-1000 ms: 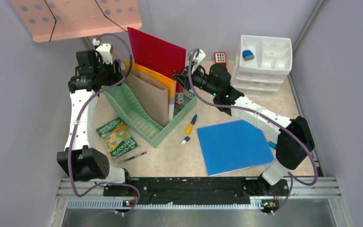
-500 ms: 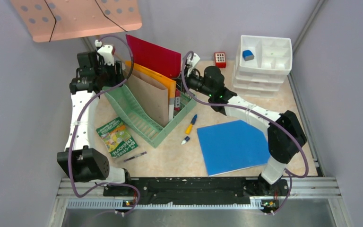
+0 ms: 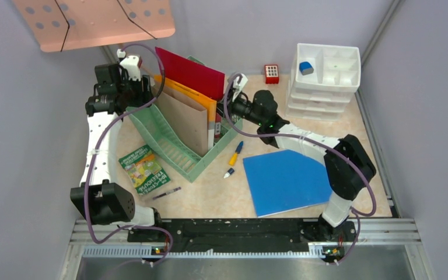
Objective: Organize the desk
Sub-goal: Place the folder in the storage box.
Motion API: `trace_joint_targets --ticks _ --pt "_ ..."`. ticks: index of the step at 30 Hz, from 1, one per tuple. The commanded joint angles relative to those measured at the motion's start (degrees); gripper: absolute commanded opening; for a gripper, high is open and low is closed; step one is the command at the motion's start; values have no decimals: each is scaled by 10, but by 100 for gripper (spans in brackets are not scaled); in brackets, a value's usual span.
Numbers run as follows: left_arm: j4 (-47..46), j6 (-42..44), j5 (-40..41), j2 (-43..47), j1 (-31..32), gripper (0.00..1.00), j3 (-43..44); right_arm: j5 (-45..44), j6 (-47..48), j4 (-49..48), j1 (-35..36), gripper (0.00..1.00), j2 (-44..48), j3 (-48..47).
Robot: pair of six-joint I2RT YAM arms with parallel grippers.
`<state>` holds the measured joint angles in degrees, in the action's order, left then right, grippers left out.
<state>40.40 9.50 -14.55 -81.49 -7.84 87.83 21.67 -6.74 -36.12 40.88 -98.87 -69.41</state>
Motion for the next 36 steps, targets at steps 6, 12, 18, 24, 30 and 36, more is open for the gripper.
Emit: trace_joint_targets --ticks 6,12,18,24,30,36 --pt "87 1 -20 -2 -2 62 -5 -28 31 -81 6 0 24 57" --pt "85 2 -21 -2 -3 63 1 -40 16 -69 8 0 25 72" --pt "80 7 -22 5 -2 63 -5 -51 25 -47 18 11 13 72" --pt "68 14 -19 13 -2 64 -14 -52 25 -11 18 25 11 59" --pt "63 21 -15 19 -2 65 -15 -63 30 34 19 48 30 52" --pt "72 23 -9 32 -2 69 8 -92 56 116 4 67 93 46"
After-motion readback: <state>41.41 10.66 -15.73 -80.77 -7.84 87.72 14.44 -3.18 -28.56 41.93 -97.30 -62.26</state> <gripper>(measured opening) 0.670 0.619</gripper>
